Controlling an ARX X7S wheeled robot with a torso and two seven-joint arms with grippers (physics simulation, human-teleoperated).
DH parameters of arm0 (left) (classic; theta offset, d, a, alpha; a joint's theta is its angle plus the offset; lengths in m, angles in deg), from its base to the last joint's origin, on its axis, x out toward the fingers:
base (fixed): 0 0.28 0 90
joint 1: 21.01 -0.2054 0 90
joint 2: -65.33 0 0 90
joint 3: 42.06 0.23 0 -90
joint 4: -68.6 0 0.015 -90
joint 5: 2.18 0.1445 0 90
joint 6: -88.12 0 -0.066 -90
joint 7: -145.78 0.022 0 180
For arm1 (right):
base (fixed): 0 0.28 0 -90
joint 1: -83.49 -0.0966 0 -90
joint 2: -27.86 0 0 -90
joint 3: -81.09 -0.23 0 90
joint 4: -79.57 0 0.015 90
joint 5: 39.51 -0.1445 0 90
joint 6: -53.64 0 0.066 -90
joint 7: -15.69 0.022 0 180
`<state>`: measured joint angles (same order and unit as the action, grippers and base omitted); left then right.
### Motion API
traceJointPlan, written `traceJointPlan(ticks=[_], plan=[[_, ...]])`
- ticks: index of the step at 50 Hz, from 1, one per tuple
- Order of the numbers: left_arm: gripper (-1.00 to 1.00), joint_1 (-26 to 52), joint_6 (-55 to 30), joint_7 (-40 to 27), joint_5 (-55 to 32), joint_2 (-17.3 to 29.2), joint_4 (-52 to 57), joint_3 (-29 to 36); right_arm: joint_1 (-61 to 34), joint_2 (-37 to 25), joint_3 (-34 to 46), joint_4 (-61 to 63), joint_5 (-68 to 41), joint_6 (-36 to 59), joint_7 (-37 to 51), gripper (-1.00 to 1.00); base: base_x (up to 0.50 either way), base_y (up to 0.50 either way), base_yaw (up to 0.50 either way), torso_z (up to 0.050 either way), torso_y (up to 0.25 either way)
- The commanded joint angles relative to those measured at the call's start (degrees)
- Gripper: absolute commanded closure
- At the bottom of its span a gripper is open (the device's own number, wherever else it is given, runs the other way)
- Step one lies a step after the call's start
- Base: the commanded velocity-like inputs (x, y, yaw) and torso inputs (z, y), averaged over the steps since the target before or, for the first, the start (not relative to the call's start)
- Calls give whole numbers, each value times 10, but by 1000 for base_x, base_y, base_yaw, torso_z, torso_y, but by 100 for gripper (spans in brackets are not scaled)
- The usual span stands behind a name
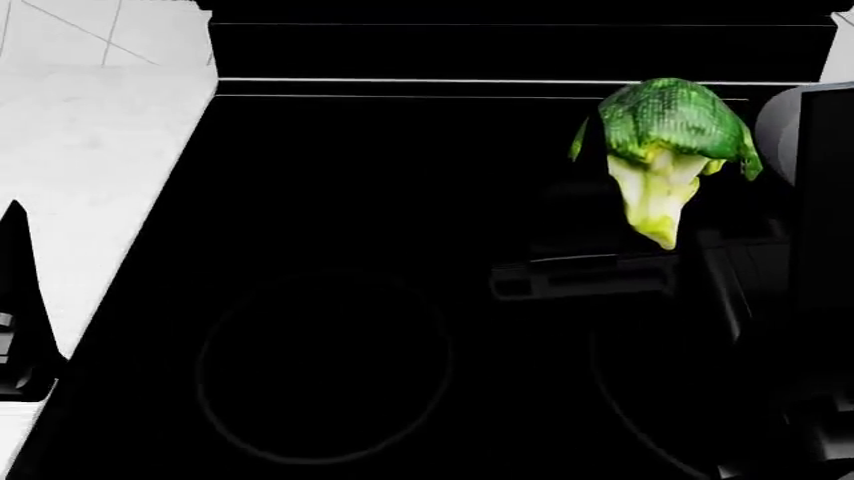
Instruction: Pick the broccoli from the counter and place it in the microwave.
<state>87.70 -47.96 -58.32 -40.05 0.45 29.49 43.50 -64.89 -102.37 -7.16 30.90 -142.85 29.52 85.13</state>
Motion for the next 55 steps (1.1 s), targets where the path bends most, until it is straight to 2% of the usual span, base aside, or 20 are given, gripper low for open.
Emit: traceJointPlan(ticks=[1, 20, 25, 32, 34, 37, 42, 47, 55], plan=[[-100, -4, 4, -3, -2, 2, 0, -1, -3, -2, 1, 2, 6, 4, -5, 100, 0, 500, 0, 0, 0], [-100, -5, 13, -5, 0, 4, -5, 3, -15, -6, 5, -1, 10, -2, -5, 100, 0, 436, 0, 0, 0], [-100, 3, 10, -8, -8, 3, -8, 0, -113, -15, 37, -25, -30, 10, 13, 100, 0, 0, 0, 0, 0], [-100, 24, 11, -8, -9, 3, -19, 2, -331, 3, 94, -128, -82, 31, 8, 100, 0, 0, 0, 0, 0], [-100, 30, 13, -7, -8, 1, -25, 4, -396, 19, 108, -170, -51, 56, -28, 100, 0, 0, 0, 0, 0], [-100, 36, 17, -6, -4, 0, -30, 9, -432, 29, 116, -195, -20, 71, -58, 100, 0, 0, 0, 0, 0], [-100, 53, 26, -3, 5, -4, -45, 20, -509, 55, 143, -269, 107, 86, -176, 100, 0, 0, 0, 0, 0], [-100, 64, 31, -1, 9, -5, -52, 24, -570, 74, 188, -327, 224, 62, -286, 100, 0, 0, 0, 0, 0], [-100, 56, 57, 7, 25, -9, -70, 30, -650, 107, 264, -426, 358, 5, -409, 100, 0, 0, 0, 0, 0]])
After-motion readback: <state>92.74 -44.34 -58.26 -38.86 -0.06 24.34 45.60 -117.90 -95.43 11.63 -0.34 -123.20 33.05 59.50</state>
